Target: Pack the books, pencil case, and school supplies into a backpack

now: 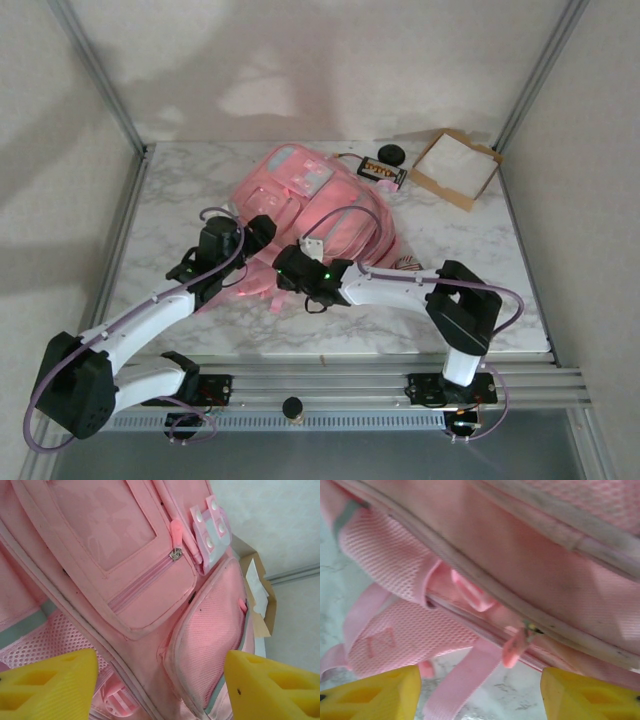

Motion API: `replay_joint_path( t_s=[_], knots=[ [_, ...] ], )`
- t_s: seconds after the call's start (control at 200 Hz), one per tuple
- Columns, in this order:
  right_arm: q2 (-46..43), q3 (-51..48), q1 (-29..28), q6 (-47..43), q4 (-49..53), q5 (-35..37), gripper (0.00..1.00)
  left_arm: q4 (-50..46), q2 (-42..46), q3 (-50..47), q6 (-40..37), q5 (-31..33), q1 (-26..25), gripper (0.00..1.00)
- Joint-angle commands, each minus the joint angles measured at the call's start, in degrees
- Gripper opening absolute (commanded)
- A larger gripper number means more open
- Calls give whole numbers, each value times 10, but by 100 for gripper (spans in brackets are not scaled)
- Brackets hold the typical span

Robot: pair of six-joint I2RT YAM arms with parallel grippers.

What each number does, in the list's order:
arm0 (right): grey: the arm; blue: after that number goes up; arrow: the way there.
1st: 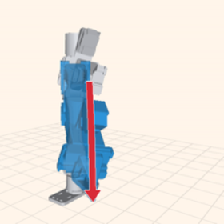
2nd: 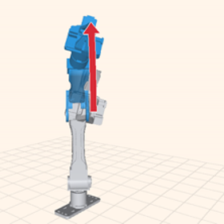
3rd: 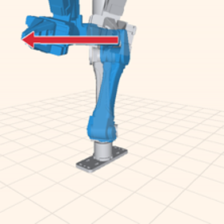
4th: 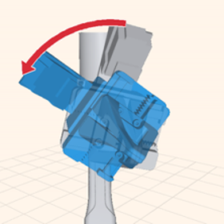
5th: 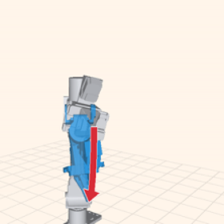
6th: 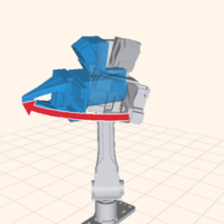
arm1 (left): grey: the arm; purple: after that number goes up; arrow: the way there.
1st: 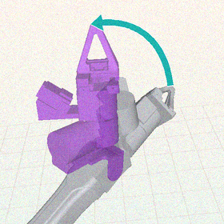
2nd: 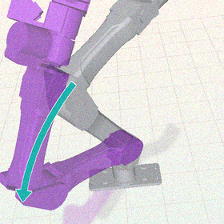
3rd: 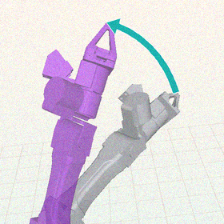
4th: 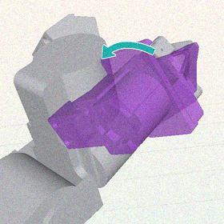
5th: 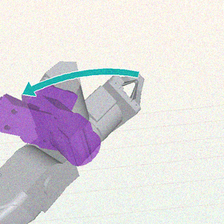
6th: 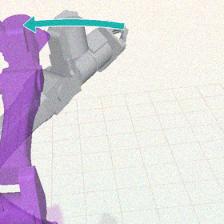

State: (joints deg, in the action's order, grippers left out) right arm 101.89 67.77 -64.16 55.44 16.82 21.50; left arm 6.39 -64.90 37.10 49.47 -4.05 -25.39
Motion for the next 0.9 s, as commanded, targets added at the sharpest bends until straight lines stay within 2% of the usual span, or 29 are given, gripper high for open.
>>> replay_joint_path(
  t_s=[0.0, 0.105, 0.205, 0.27, 0.456, 0.606, 0.721, 0.896],
  knots=[
    [29, 34, 9, 48, 74, 28, 62, -5, 3, -15, -5, 15, 7, 67],
    [45, 58, 12, 48, 75, 48, 55, -1, 4, -19, -2, 17, 8, 67],
    [74, 91, 21, 68, 102, 56, 53, -2, 4, -19, -2, 18, 9, 67],
    [90, 104, 28, 86, 117, 56, 48, -2, 4, -19, -2, 19, 10, 67],
    [141, 144, 39, 115, 143, 65, 43, -1, 2, -24, -1, 17, 12, 68],
    [170, 160, 50, 115, 129, 64, 37, 1, 1, -26, -2, 17, 14, 68],
    [183, 166, 54, 119, 135, 68, 25, -1, 0, -27, -3, 16, 17, 69],
    [148, 155, 53, 101, 121, 85, 9, -1, 1, -28, 5, 6, 19, 69]
  ],
)
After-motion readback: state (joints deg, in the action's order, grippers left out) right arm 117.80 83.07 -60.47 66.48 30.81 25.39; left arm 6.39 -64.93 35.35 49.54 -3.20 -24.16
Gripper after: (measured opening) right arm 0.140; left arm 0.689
